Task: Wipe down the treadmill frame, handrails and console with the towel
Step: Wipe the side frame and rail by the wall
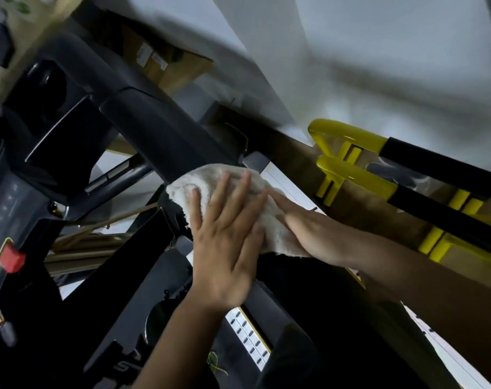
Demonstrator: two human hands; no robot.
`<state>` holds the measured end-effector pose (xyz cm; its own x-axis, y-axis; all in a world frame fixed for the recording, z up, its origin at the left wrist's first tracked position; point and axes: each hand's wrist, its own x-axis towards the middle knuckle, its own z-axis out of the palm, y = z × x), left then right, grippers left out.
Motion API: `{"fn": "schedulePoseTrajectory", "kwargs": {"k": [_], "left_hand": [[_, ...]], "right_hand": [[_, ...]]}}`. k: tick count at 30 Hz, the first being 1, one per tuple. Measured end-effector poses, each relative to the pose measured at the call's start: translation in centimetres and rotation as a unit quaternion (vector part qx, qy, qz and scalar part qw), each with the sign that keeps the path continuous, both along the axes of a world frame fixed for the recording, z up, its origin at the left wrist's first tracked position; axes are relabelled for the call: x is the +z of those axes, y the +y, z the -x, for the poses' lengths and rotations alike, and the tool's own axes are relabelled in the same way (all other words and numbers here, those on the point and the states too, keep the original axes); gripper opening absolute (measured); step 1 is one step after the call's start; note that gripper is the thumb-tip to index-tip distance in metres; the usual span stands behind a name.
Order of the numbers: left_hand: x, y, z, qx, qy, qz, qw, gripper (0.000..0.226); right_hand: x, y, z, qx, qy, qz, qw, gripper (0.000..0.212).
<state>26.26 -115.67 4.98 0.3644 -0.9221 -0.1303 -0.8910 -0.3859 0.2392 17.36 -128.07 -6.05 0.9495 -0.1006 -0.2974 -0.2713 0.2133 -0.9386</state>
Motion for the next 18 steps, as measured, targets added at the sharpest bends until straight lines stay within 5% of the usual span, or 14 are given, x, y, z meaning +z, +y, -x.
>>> {"fn": "schedulePoseTrajectory", "kwargs": {"k": [3, 8, 13, 18], "left_hand": [[0.4, -1.3, -3.6, -0.071, -0.034, -0.053, 0.995, 0.054], [-0.2, -5.4, -8.4, -0.008, -0.099, -0.084, 0.991, 0.065], [-0.6, -3.0, -5.2, -0.003, -0.113, -0.033, 0.993, 0.058], [-1.6, 1.2, -0.2, 0.021, -0.021, 0.11, 0.994, 0.051]], "right_hand": [[-0.5, -0.6, -1.6, -0.001, 0.014, -0.007, 1.0, 0.05], [-1.5, -1.4, -8.4, -0.082, 0.1, -0.035, 0.991, 0.036], [-0.5, -0.3, -5.7, -0.102, 0.147, -0.078, 0.981, 0.072], [4.7, 0.9, 0.0, -0.059, 0.06, 0.042, 0.996, 0.032]]}}
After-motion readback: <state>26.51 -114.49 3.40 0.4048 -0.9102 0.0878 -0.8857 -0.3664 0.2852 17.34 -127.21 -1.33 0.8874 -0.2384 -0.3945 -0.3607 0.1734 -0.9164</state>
